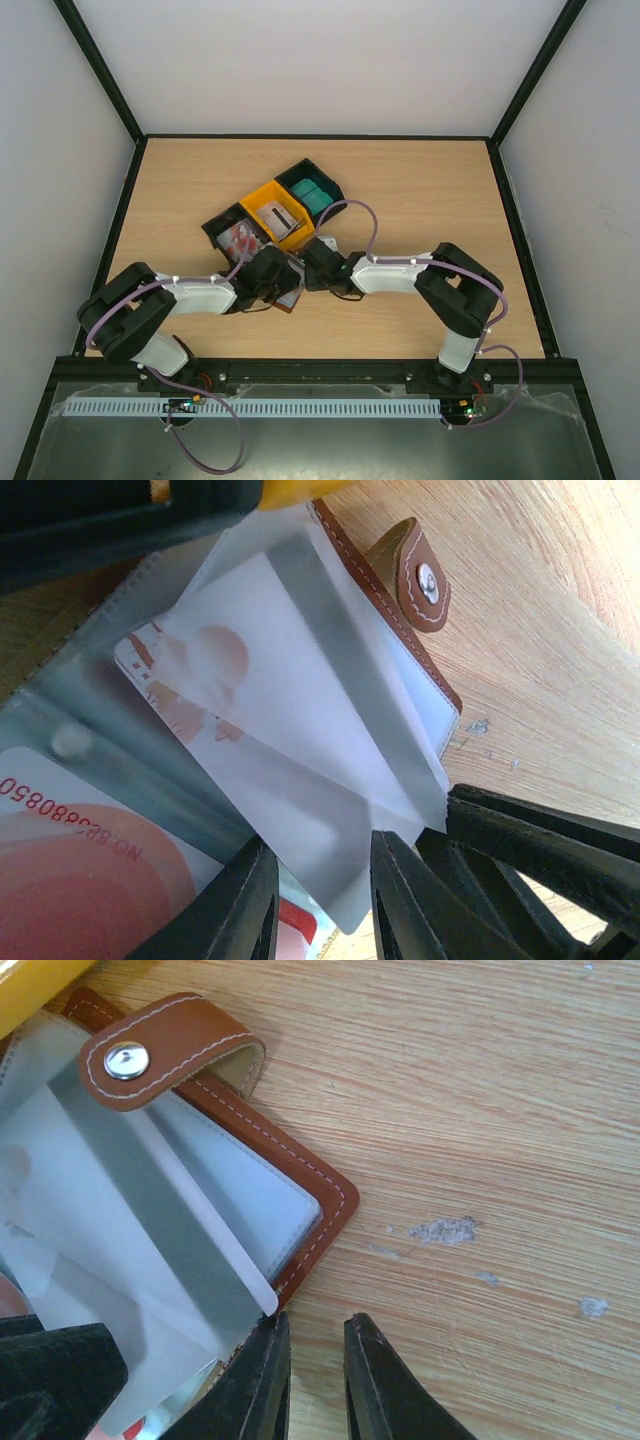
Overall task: Put the credit cards into the card holder
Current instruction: Insert the credit card into the card holder.
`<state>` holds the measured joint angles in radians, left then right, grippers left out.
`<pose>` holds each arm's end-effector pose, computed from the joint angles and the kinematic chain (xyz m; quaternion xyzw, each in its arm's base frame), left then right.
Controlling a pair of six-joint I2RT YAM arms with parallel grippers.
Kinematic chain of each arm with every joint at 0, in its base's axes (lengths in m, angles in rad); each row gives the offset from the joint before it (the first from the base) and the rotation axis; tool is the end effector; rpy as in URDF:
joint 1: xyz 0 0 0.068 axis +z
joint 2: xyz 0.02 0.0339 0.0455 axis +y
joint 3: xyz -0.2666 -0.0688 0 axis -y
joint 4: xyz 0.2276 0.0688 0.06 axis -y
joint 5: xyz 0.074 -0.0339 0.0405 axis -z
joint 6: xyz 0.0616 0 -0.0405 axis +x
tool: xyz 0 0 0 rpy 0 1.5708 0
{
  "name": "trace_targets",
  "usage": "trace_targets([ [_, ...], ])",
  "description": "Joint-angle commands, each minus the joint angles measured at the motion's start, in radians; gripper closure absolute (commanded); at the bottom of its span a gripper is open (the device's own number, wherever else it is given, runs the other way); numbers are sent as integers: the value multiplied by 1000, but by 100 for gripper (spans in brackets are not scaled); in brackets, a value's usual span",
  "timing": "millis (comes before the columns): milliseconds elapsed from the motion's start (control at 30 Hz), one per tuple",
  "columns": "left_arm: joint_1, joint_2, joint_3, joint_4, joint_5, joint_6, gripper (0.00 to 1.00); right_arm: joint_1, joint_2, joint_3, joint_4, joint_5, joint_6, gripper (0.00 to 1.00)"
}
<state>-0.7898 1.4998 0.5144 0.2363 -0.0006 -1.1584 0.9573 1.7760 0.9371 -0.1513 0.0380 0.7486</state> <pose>0.1944 -0.1961 0.1305 -0.1681 0.9012 -0.3302 0.2246 0.2008 0.2811 0.1319 -0.0944 0.9533 0.2036 0.2020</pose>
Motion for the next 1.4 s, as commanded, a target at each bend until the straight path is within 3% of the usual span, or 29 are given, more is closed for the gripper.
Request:
trace_targets([
  [0,-9,4,-40,-6,-6,-41,72,-14,-1,-20,24,-22,18,83],
  [167,-9,11,-42,14,-23,-67,72,-46,-102,-52,3,5,-8,82],
  [300,-9,18,-51,12,-28,-92,75,-84,-200,-105,43,-13,-60,74],
  [467,-8,38,-45,-7,-33,-105,78,-121,-130,-70,109,-132,-181,68],
  [733,-8,39,-39,-54,-51,-110,81,-136,18,1,139,-275,-250,70],
  [1167,-2,35,-50,-72,-59,-81,81,-137,-51,-213,203,-375,-167,94],
  [1267,-1,29,-58,-73,-59,-74,81,-137,-115,-217,189,-354,-140,93],
  [1367,-2,25,-61,-76,-57,-69,81,-137,-169,-191,156,-220,-121,81],
])
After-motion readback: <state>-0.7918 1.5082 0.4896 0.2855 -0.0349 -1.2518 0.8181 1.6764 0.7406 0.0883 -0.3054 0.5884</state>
